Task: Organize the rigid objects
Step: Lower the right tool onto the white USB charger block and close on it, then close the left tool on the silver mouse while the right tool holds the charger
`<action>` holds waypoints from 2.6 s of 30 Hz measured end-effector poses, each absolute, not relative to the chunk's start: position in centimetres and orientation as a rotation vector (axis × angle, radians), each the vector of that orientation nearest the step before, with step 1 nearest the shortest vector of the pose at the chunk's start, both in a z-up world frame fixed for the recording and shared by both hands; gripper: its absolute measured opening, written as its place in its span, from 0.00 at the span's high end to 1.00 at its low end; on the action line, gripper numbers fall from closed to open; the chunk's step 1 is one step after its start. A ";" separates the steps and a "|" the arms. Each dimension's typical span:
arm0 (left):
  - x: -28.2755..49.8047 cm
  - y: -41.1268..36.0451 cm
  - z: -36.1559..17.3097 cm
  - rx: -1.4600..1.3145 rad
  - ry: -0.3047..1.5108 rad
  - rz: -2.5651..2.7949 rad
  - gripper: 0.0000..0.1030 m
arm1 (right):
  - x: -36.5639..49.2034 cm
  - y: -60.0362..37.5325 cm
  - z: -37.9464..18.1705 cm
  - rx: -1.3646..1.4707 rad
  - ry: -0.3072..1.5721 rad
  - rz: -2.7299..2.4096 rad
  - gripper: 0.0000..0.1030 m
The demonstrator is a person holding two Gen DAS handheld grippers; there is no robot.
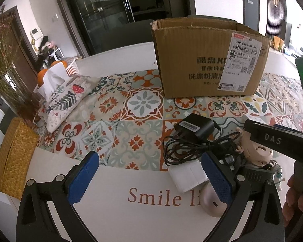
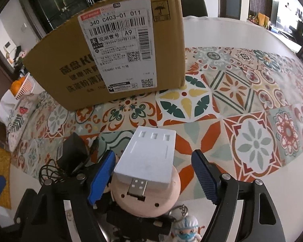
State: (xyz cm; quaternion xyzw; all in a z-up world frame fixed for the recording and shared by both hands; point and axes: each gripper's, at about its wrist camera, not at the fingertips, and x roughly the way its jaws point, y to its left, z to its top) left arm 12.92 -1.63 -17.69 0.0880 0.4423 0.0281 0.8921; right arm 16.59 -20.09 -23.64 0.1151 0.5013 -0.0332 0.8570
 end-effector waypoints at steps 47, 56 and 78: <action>7.6 -7.7 -20.3 0.181 0.979 -0.126 0.11 | 7.1 -24.5 -20.7 0.205 1.009 -0.034 0.53; 7.9 -7.8 -21.8 0.185 0.974 -0.102 0.21 | 6.6 -24.8 -22.0 0.195 1.034 -0.040 0.53; 9.2 -7.7 -24.5 0.074 1.033 -0.141 0.40 | 6.9 -24.2 -23.3 0.180 1.046 -0.039 0.53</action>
